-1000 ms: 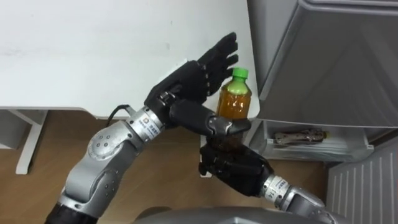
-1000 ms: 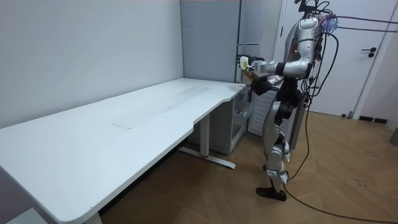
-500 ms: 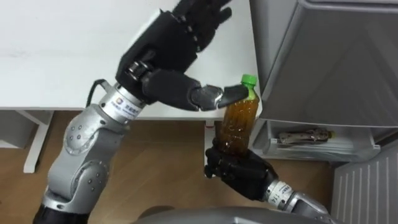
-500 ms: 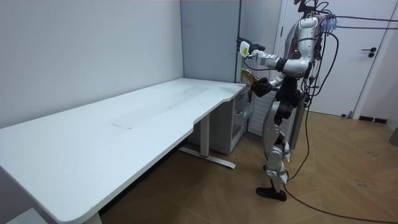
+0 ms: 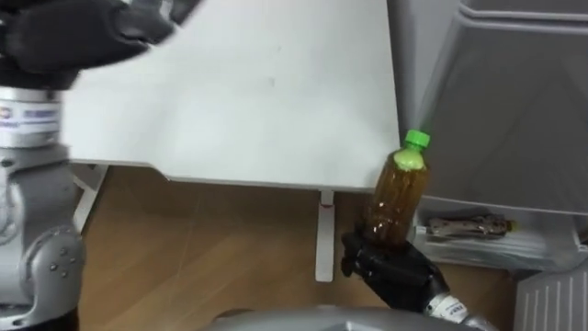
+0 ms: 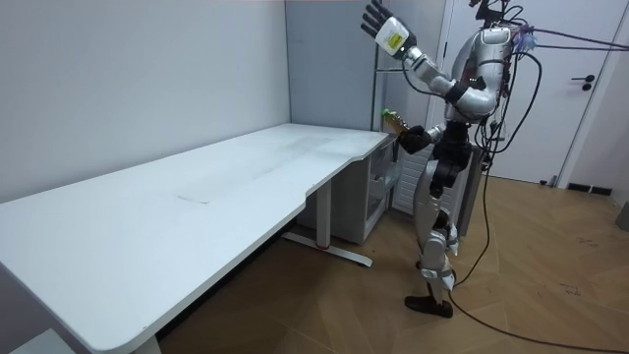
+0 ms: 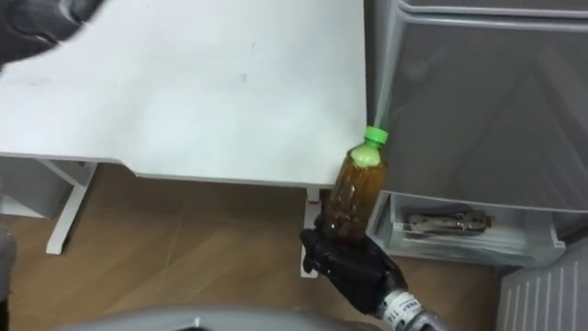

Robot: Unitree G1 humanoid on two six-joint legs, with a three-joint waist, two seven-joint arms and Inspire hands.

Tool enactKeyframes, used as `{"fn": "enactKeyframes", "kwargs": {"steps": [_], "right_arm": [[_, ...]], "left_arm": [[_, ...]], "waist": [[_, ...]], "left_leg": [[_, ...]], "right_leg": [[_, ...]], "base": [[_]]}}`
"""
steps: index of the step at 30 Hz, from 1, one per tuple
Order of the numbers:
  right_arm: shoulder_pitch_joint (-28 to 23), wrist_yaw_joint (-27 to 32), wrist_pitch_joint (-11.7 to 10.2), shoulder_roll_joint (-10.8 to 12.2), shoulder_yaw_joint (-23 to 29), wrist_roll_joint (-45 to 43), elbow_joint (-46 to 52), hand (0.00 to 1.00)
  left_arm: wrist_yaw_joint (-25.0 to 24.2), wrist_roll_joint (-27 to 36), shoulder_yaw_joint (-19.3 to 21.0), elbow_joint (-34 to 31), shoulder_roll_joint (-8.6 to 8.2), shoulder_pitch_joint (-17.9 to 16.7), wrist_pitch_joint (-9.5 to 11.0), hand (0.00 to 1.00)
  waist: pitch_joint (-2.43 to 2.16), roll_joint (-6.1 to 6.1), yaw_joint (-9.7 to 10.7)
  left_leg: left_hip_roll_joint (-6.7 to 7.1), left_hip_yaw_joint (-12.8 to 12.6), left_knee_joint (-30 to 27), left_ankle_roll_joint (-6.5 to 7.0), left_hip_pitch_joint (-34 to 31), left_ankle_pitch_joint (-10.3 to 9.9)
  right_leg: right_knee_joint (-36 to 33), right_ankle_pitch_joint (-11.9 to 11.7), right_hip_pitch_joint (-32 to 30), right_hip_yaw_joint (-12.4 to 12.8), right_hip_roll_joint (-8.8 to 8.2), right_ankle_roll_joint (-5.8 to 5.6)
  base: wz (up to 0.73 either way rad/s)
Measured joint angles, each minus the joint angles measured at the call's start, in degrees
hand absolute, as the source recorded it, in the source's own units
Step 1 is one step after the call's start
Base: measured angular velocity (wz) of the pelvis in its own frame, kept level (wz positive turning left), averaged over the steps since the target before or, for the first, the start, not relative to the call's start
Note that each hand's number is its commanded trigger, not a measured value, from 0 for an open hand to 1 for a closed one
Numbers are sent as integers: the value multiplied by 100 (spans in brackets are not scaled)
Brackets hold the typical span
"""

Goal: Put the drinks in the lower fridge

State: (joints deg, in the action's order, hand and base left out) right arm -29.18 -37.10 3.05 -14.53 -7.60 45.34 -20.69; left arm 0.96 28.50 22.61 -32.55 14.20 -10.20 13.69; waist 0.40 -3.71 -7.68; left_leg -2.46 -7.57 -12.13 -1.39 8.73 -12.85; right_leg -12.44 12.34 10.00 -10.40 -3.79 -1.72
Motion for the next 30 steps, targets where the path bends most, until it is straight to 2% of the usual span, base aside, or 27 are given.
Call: {"fn": "enactKeyframes", "kwargs": {"steps": [1, 2, 3, 4, 6, 8, 9, 10, 12, 14, 16, 19, 23, 24, 25, 27, 28, 30], "right_arm": [[-64, 12, -16, -1, 58, -63, 35, 100], [-178, 36, -75, -3, 154, -164, 68, 100], [-258, 123, -112, 12, 265, -353, 80, 100], [-289, 191, -120, 11, 306, -448, 100, 100], [-429, 386, -119, 11, 454, -687, 262, 100], [-525, 484, -119, 13, 475, -715, 403, 100], [-546, 531, -116, 21, 475, -716, 435, 100], [-547, 554, -115, 19, 475, -720, 453, 100], [-546, 660, -107, 20, 472, -720, 501, 100], [-547, 762, -50, 19, 465, -720, 501, 100], [-548, 898, -19, 17, 438, -735, 505, 100], [-555, 1104, 55, 41, 439, -954, 493, 100], [-528, 1417, 69, 50, 433, -1308, 476, 100], [-490, 1494, 69, 51, 426, -1452, 476, 100], [-470, 1533, 68, 55, 421, -1536, 476, 100], [-363, 1700, 67, 117, 425, -1978, 486, 100], [-329, 1750, 65, 127, 428, -2115, 494, 100], [-218, 2044, 13, 182, 455, -2728, 513, 100]], "left_arm": [[215, -128, 168, 2, -2, -78, 65, 0], [653, -343, 503, 24, -2, -228, 178, 0], [1067, -603, 834, 62, 0, -373, 254, 0], [1292, -723, 987, 80, 1, -435, 284, 0], [2135, -903, 1509, 274, 27, -530, 417, 0], [2683, -941, 1759, 509, 48, -607, 472, 0], [2989, -929, 1865, 734, 62, -641, 504, 0], [3116, -878, 1913, 858, 64, -658, 508, 0], [3583, -421, 1983, 1331, 75, -872, 507, 0], [3816, -107, 1946, 1661, 76, -1101, 502, 0], [4031, 144, 1824, 2084, 73, -1245, 491, 0], [4336, 202, 1465, 2822, 40, -1516, 436, 0], [4530, 442, 430, 3860, -2, -1733, 396, 0], [4499, 737, 71, 4229, -11, -1729, 380, 0], [4479, 938, -126, 4406, -12, -1732, 373, 0], [4295, 1393, -863, 5310, -37, -1727, 370, 0], [4204, 1460, -1027, 5572, -54, -1718, 369, 0], [3947, 1490, -1475, 6466, -203, -1623, 366, 0]], "waist": [[-8, -9, -31], [-11, -16, -125], [-33, -10, -213], [-44, -4, -230], [-52, 20, -348], [-57, 29, -373], [-83, 37, -397], [-86, 37, -407], [-85, 29, -414], [-89, 20, -410], [-85, 32, -399], [-83, 37, -358], [-75, 118, -210], [-70, 132, -152], [-68, 153, -106], [-65, 205, 59], [-64, 221, 120], [-58, 306, 284]], "left_leg": [[4, 0, 1, 0, 14, 0], [13, 0, 43, -2, 69, 4], [16, -7, 60, -2, 116, 4], [18, -5, 65, -2, 140, 4], [25, 23, 76, -2, 141, 5], [34, 40, 76, -1, 145, 4], [42, 72, 78, -1, 149, 4], [44, 75, 77, -1, 155, 4], [57, 117, 79, -1, 165, 4], [68, 137, 91, 2, 194, 3], [83, 162, 122, 8, 198, 7], [101, 167, 166, 19, 230, 14], [110, 167, 176, 27, 201, 18], [111, 170, 178, 27, 185, 18], [111, 177, 181, 28, 185, 17], [107, 140, 199, 27, 195, 17], [108, 142, 206, 28, 196, 17], [105, 92, 248, 28, 204, 17]], "right_leg": [[18, 2, 15, 0, 0, -3], [78, 2, 89, -2, 1, -2], [88, 5, 105, 15, 2, -7], [96, 7, 112, 14, 2, -9], [185, 7, 135, -18, -5, -9], [219, 7, 173, -75, -13, -11], [278, 3, 216, -94, -8, -16], [278, 3, 222, -95, -8, -16], [295, 0, 251, -103, -12, -22], [339, -5, 290, -97, -13, -32], [377, -13, 311, -115, -19, -45], [381, -21, 324, -117, -35, -57], [369, -26, 321, -146, -45, -65], [370, -25, 321, -138, -45, -66], [370, -25, 324, -136, -45, -66], [371, -24, 316, -92, -39, -67], [371, -24, 316, -90, -39, -67], [363, -25, 281, -46, -34, -68]], "base": [[0], [0], [0], [0], [4], [11], [12], [8], [5], [4], [4], [0], [3], [0], [0], [-7], [-9], [-8]]}}
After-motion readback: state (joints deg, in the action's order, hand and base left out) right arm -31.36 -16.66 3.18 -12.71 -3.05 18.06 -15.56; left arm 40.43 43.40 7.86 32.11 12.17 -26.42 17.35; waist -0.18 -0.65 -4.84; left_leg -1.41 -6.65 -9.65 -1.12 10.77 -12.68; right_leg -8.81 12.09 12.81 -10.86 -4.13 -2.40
